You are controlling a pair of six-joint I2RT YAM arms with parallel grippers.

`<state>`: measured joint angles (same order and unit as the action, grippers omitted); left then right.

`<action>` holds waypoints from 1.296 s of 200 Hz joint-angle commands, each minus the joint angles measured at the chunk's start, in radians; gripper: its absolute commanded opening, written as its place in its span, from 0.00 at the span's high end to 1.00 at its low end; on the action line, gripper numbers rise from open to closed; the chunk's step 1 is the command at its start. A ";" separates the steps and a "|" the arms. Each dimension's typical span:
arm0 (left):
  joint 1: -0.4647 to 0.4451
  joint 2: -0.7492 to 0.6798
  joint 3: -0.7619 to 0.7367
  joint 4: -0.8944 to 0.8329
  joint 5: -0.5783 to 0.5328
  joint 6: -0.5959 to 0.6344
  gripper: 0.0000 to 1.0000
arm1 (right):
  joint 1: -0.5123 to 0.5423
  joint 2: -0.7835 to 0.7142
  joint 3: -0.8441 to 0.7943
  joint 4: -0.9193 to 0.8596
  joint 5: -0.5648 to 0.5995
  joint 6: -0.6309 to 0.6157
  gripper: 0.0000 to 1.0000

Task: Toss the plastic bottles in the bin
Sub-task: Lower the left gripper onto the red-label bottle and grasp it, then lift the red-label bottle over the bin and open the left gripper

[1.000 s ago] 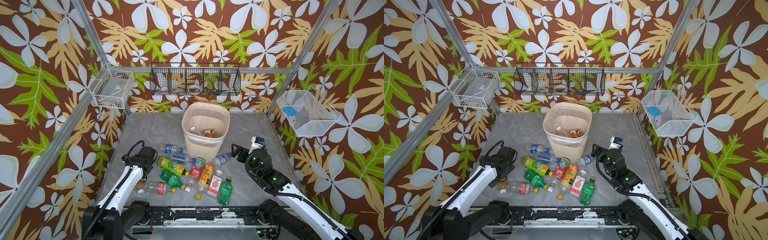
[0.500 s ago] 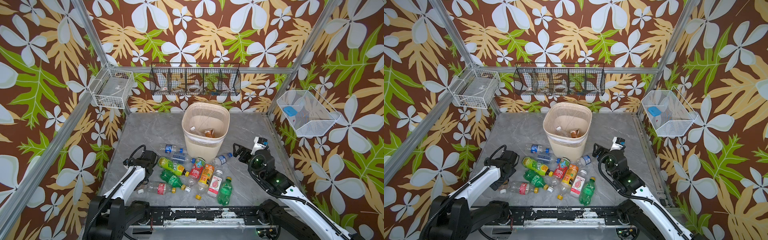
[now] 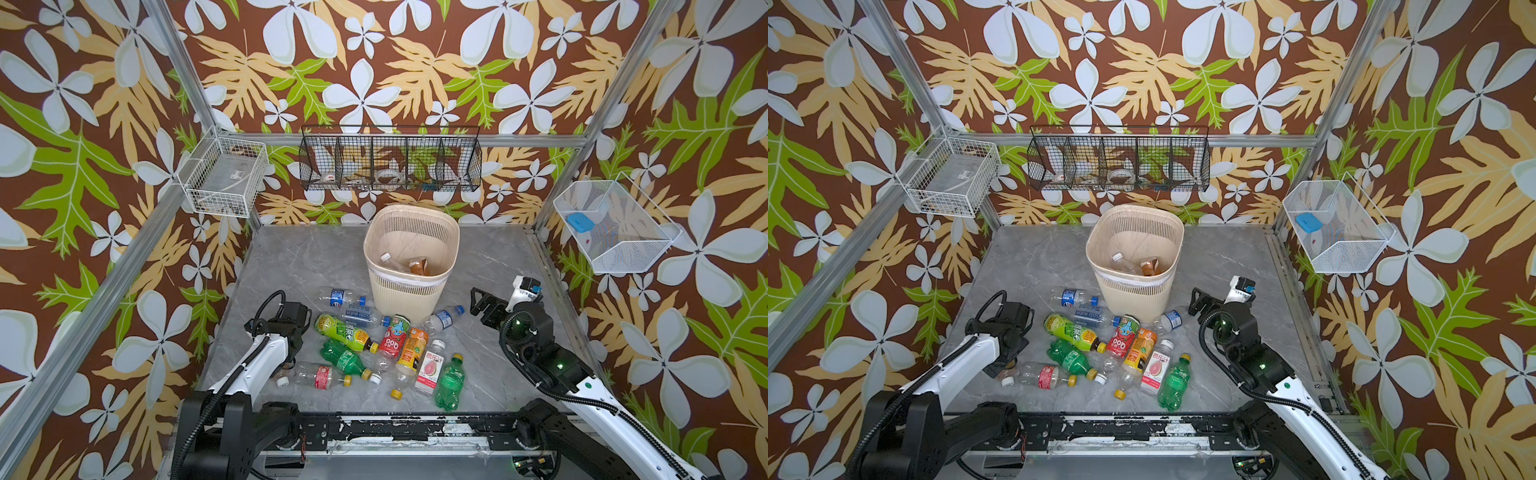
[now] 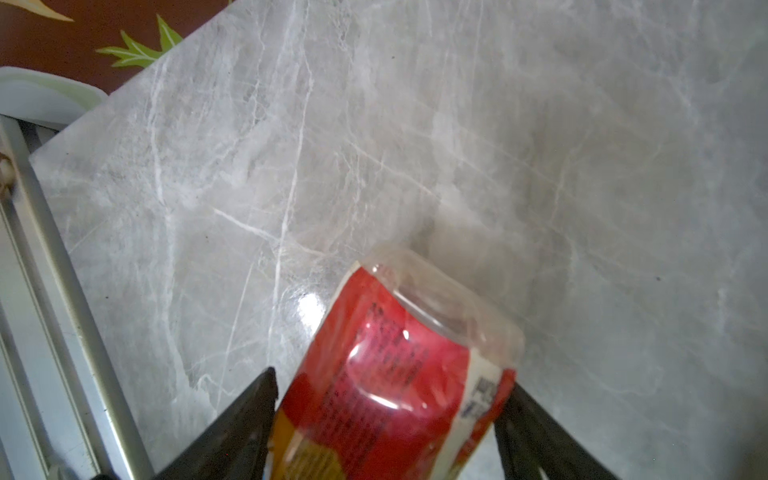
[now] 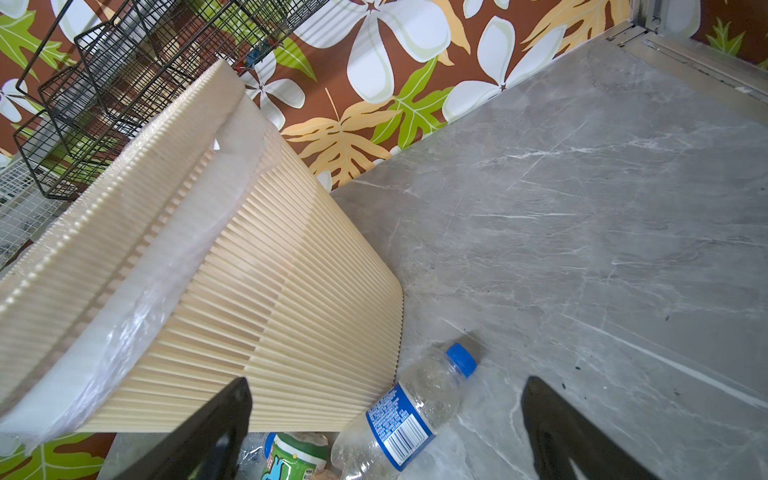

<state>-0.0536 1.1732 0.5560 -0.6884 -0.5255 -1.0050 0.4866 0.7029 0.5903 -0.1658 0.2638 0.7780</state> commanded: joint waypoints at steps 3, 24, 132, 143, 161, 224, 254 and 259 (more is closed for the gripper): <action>0.013 0.008 0.001 0.060 0.017 0.028 0.23 | 0.000 -0.008 0.005 -0.004 0.023 0.006 0.00; 0.020 0.019 0.006 0.096 0.032 0.043 0.28 | 0.000 -0.015 0.008 -0.015 0.028 0.006 0.00; 0.032 0.006 0.051 0.148 0.107 0.108 0.48 | 0.000 -0.028 0.022 -0.036 0.048 0.000 0.00; 0.032 -0.013 0.073 0.136 0.124 0.119 0.49 | 0.000 -0.031 0.025 -0.041 0.051 -0.002 0.00; 0.032 -0.077 0.113 0.115 0.148 0.137 0.50 | 0.000 -0.036 0.031 -0.049 0.059 -0.006 0.00; 0.021 -0.308 0.319 0.147 0.322 0.189 0.58 | 0.000 -0.036 0.058 -0.055 0.078 -0.025 0.00; -0.136 -0.296 0.482 0.183 0.272 0.175 0.59 | 0.000 -0.036 0.074 -0.064 0.091 -0.039 0.00; -0.169 -0.287 0.508 0.199 0.260 0.173 0.59 | 0.000 -0.036 0.076 -0.068 0.093 -0.039 0.00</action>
<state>-0.1204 0.8715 0.9730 -0.5606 -0.2512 -0.8345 0.4862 0.6670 0.6529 -0.2226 0.3271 0.7563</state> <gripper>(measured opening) 0.538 0.997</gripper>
